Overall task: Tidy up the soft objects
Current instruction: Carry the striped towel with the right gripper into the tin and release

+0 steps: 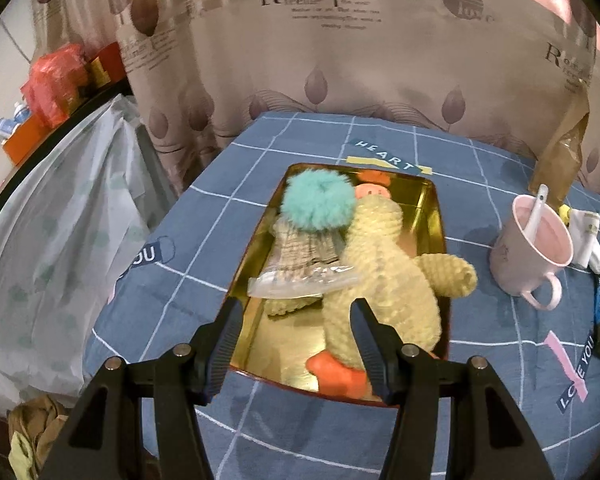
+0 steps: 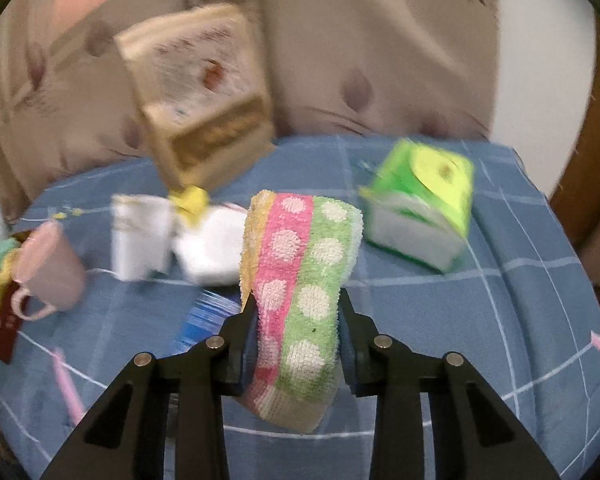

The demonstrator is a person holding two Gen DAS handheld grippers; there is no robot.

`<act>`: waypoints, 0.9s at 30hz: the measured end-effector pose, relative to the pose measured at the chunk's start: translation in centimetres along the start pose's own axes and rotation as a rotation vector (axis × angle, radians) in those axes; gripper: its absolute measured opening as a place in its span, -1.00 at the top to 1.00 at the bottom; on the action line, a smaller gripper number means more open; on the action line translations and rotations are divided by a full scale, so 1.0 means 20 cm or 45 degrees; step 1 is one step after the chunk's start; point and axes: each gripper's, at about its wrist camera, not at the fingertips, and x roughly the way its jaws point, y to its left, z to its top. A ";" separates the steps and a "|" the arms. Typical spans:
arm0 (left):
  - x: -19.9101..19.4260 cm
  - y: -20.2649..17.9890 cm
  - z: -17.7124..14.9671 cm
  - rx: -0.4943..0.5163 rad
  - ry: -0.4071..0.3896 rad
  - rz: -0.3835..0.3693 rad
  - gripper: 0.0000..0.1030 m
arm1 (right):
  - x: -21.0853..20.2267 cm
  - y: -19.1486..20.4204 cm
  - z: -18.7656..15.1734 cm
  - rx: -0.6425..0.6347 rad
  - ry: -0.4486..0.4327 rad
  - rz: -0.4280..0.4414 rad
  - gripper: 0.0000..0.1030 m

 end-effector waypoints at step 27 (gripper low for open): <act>0.01 0.31 -0.01 -0.193 -0.027 0.019 -0.11 | -0.16 1.68 0.19 -0.505 0.033 0.655 0.40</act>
